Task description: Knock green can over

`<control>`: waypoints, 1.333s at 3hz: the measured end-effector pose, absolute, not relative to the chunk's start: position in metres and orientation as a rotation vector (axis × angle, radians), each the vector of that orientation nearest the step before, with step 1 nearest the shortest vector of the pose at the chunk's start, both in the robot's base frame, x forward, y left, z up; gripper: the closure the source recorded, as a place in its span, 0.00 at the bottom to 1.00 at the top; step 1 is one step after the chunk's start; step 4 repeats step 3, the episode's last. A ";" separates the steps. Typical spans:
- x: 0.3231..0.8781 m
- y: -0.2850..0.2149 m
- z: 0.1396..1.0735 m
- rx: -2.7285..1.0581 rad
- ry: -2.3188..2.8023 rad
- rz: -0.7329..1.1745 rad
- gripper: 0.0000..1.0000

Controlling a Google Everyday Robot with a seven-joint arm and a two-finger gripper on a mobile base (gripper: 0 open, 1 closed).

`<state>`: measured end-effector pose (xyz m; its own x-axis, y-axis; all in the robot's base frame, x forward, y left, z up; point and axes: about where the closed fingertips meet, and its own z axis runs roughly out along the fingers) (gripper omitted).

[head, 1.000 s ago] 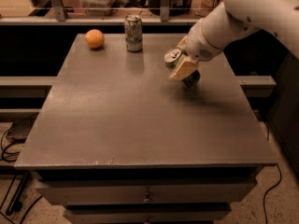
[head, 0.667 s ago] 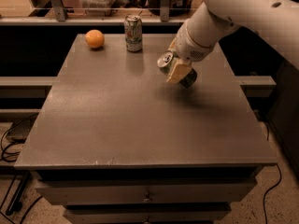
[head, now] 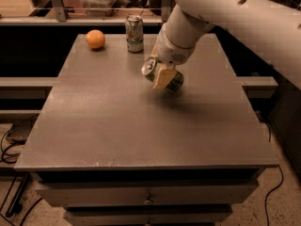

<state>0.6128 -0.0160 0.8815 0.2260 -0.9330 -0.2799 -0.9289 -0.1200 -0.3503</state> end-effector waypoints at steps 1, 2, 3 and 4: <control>0.612 -0.015 0.881 -2.062 1.710 -0.012 0.12; 0.612 -0.015 0.881 -2.064 1.709 -0.012 0.00; 0.612 -0.015 0.881 -2.064 1.709 -0.012 0.00; 0.612 -0.015 0.881 -2.064 1.709 -0.012 0.00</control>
Offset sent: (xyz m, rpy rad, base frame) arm -0.0008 0.0008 -0.0004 -0.0017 0.0013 0.0021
